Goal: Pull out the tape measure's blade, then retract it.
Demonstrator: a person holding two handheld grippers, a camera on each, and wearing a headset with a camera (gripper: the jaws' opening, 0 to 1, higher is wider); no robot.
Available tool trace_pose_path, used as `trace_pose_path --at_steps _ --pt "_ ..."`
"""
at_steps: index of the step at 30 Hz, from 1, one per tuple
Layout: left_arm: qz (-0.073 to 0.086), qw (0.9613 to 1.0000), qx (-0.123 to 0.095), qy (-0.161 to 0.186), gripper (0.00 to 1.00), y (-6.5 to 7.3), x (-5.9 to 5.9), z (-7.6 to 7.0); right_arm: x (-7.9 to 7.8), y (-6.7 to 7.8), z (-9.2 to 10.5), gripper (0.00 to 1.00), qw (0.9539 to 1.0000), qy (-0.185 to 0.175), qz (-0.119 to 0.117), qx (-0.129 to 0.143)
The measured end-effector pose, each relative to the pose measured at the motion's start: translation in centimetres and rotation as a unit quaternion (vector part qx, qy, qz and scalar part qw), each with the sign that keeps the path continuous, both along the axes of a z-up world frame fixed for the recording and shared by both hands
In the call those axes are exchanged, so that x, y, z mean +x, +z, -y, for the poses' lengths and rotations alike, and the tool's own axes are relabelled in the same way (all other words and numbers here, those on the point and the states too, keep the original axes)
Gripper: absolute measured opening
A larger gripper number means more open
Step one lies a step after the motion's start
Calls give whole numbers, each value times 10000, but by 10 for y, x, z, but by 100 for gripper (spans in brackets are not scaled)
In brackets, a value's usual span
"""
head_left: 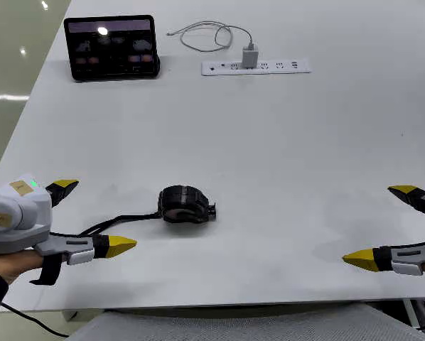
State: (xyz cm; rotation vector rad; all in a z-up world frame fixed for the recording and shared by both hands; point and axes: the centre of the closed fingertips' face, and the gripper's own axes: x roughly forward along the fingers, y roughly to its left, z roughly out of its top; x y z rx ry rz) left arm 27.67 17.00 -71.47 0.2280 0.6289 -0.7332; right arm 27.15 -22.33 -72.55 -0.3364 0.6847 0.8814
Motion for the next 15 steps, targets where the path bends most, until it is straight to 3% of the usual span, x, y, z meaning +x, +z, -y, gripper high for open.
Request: trace_pose_path --at_steps 8,10,15 --pt "8 9970 343 -694 100 2 17 21 18 1 -22 100 9994 353 56 16" --pt "-82 9964 415 -740 100 1 20 24 21 1 -25 100 9993 378 55 14" --pt "-44 9932 517 -1042 100 4 25 38 20 0 -31 100 9988 474 -27 71"
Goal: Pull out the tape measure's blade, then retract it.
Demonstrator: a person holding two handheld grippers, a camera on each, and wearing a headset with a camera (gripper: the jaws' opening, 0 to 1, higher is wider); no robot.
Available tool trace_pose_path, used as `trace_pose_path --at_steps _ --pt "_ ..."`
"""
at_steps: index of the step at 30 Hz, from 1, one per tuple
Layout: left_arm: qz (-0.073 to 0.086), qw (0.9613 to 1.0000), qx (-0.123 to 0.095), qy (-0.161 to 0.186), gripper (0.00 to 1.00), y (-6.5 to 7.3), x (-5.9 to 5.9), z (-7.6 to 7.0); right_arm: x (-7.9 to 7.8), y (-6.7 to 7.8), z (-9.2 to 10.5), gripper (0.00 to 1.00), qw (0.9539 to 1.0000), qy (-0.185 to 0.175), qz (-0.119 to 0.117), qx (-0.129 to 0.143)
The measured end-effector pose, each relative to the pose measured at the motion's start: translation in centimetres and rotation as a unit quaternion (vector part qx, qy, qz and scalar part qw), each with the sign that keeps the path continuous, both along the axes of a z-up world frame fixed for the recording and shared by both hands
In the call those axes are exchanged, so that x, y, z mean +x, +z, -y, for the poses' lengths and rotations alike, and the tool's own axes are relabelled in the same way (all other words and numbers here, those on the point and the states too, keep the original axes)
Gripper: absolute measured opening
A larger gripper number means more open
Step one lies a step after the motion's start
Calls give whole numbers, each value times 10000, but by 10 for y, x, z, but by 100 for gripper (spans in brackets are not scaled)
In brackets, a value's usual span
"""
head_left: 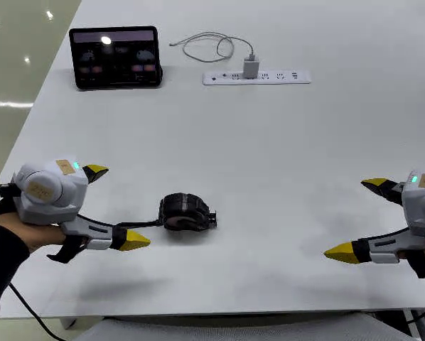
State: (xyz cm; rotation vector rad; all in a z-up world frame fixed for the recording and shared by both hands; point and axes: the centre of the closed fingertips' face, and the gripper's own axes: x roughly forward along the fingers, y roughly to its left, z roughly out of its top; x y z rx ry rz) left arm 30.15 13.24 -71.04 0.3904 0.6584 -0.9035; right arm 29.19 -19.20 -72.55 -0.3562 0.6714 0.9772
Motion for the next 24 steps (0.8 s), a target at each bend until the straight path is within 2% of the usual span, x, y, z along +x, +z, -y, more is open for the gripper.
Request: trace_pose_path --at_steps 3,10,17,18,19,20,22,24 --pt "-94 9993 194 -303 100 -5 -1 5 -1 0 -3 100 10000 72 -30 49" --pt "-182 9961 380 -770 100 -7 2 17 2 1 -11 100 9999 151 -3 53" --pt "-214 9935 533 -981 99 -7 8 27 6 0 -18 100 9997 218 -46 47" --pt "-281 9928 582 -1009 98 -10 9 27 7 -1 -20 100 9996 265 -36 37" --pt "-437 9914 682 -1033 96 -15 7 25 7 -1 -23 100 9996 286 -20 42" --pt "-463 9902 788 -1057 95 -18 8 25 8 -1 -26 100 9995 311 -21 39" --pt "-381 9879 939 -1174 92 -21 9 26 9 -2 -32 100 9991 428 24 25" --pt "-403 9868 983 -1225 88 -23 9 31 11 0 -41 100 9982 577 170 85"
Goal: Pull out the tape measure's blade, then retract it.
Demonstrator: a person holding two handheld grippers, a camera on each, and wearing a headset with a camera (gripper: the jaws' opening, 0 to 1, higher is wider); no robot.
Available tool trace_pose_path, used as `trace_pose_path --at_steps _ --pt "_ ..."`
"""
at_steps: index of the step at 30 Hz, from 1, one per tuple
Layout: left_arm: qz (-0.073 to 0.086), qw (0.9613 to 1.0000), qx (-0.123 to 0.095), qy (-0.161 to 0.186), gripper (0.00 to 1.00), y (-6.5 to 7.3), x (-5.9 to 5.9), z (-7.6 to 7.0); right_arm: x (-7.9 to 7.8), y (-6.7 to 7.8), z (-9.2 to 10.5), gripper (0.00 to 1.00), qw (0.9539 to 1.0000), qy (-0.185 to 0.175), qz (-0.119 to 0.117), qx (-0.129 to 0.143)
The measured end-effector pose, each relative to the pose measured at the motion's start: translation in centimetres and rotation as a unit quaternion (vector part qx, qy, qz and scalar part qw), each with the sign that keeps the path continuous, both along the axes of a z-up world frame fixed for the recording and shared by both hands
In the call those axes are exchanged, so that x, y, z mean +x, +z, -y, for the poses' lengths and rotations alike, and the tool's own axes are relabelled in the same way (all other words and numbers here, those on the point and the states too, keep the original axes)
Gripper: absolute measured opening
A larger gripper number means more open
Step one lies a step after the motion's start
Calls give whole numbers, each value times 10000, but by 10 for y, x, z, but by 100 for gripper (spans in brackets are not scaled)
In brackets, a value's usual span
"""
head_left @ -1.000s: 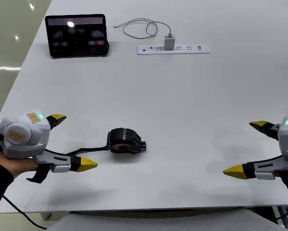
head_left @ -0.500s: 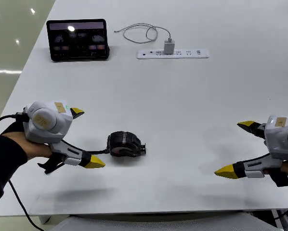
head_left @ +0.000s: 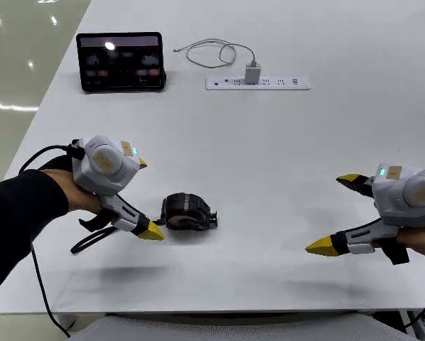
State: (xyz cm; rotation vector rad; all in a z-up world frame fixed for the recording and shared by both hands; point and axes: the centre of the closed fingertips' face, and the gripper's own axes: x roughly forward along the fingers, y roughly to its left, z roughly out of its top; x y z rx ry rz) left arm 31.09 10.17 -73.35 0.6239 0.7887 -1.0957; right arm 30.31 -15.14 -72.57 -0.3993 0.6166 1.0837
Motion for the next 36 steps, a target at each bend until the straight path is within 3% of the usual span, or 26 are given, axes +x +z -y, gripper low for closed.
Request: trace_pose_path --at_steps 3,8,10,13,17,20,23,25,26,29,34,36 --pt "-73 9999 35 -92 87 -2 -1 7 1 -3 -8 100 10000 63 -53 -47" --pt "51 9989 159 -429 80 -6 -2 22 0 -5 -30 100 9988 480 81 36" --pt "-133 9983 200 -523 77 -11 -7 27 -2 -4 -41 100 9976 671 125 122" --pt "-136 9978 248 -604 69 -15 -5 35 -1 -10 -53 96 9952 954 221 33" --pt "-107 9965 252 -785 60 -20 -4 48 -1 -17 -69 91 9932 1154 143 106" --pt "-63 9952 352 -911 48 -25 -2 51 -1 -20 -81 90 9916 1283 133 111" --pt "-150 9943 418 -969 43 -28 -3 54 -1 -22 -92 90 9904 1376 105 99" --pt "-237 9918 567 -1122 34 -32 -8 52 -2 -24 -100 89 9892 1461 87 78" --pt "-128 9905 635 -1212 34 -34 -6 52 -1 -25 -103 88 9888 1489 83 55" --pt "-219 9924 654 -1019 34 -35 -2 53 0 -28 -114 86 9854 1691 203 -45" --pt "-164 9900 833 -1127 34 -37 -3 51 2 -27 -133 77 9829 1830 205 -36" --pt "-210 9904 815 -1093 34 -37 -2 50 2 -26 -141 74 9816 1901 202 27"
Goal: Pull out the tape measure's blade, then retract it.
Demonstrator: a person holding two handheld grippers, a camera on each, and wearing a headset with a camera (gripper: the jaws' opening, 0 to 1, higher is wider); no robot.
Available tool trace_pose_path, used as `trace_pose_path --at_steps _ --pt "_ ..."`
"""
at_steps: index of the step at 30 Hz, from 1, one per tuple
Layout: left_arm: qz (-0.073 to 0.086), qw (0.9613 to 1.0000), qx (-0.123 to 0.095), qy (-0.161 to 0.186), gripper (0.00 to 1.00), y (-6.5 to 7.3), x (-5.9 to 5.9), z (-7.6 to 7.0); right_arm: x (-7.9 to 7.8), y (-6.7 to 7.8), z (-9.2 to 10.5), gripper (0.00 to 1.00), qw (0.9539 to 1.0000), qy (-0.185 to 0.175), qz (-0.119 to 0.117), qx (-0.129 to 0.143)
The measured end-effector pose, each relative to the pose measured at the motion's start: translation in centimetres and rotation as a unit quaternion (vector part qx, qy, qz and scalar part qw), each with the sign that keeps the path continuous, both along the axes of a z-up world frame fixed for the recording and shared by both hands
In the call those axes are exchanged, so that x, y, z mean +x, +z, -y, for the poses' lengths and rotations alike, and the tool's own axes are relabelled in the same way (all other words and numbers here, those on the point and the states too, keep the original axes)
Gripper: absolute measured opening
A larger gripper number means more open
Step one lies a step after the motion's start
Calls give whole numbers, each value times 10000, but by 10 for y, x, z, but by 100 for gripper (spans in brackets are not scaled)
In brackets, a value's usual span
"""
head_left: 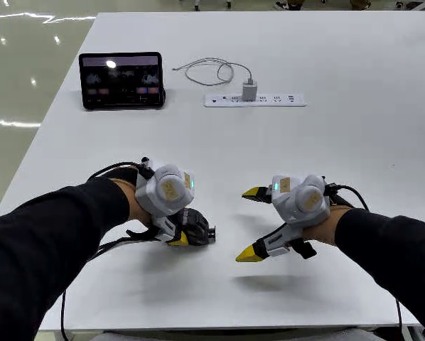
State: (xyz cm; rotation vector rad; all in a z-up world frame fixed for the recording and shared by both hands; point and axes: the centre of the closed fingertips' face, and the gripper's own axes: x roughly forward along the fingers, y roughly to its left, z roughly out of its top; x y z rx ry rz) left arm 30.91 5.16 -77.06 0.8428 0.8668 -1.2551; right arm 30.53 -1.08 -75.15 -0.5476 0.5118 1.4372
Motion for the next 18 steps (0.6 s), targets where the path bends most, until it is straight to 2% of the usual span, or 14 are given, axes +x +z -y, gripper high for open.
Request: trace_pose_path --at_steps 2,3,5,9,12,14,16,18 --pt "-58 10000 -26 50 34 0 1 0 0 -1 -5 65 10000 34 -23 -48" --pt "-81 9999 -16 67 34 0 0 0 1 -5 -7 63 9998 58 -25 -163" --pt "-68 10000 44 26 34 -1 -1 0 0 -6 -14 60 9998 147 -36 -140" --pt "-89 9999 87 42 34 -2 -2 -1 -1 -13 -22 53 9993 198 -100 -286" --pt "-93 9999 132 17 34 -2 -1 -1 1 -16 -26 42 9994 154 -73 -314" --pt "-128 9998 143 15 34 -3 -1 -1 0 -18 -32 41 9993 157 -139 -305" --pt "-155 9997 168 4 34 -3 -1 -1 1 -23 -32 36 9984 254 -43 -501" --pt "-165 9997 198 -11 34 -3 -2 -1 1 -24 -35 34 9985 243 -122 -478"
